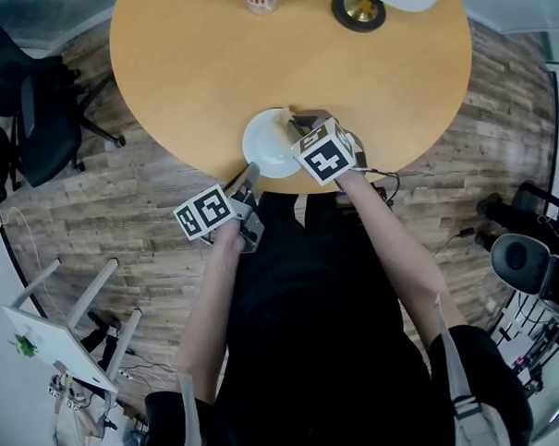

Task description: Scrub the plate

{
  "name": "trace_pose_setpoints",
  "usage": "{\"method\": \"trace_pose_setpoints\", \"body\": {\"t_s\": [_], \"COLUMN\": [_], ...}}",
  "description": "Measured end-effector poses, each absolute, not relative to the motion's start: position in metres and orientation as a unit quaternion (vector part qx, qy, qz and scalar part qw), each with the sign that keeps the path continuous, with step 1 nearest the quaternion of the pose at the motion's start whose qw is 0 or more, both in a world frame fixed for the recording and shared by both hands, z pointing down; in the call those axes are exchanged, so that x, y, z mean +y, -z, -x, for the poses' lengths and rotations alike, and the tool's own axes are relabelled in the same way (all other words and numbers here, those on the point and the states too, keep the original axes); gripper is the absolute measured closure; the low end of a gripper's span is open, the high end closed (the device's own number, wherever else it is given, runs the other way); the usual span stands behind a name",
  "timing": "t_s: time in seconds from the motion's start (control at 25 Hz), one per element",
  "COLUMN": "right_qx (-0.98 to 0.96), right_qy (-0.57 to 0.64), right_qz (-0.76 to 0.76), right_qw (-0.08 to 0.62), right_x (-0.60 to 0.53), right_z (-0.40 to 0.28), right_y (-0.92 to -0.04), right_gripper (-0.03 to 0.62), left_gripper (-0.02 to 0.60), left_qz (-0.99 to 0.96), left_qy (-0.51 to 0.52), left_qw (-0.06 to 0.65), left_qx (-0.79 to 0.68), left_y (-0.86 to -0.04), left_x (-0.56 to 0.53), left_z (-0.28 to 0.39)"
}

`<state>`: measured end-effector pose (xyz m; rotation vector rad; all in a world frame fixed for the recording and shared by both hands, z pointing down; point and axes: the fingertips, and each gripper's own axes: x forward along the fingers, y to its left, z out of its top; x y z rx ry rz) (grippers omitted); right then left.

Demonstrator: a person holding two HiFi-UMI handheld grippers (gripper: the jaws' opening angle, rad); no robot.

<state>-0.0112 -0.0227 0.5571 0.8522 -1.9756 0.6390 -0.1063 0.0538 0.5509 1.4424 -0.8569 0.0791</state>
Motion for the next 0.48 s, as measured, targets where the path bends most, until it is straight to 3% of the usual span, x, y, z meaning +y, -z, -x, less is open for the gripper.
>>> {"method": "trace_pose_setpoints", "body": {"t_s": [0.48], "right_qx": [-0.825], "right_qy": [-0.213], "right_qz": [-0.273], "right_qw": [0.446], "right_x": [0.024], "right_z": [0.049], "right_y": [-0.549], "right_gripper": [0.566], "left_gripper": [0.558], "left_qz": [-0.637], "left_qy": [-0.035], "left_qw": [0.669], "left_qx": [-0.383], "left_y": [-0.551], "left_x": [0.055], "left_z": [0.104]}}
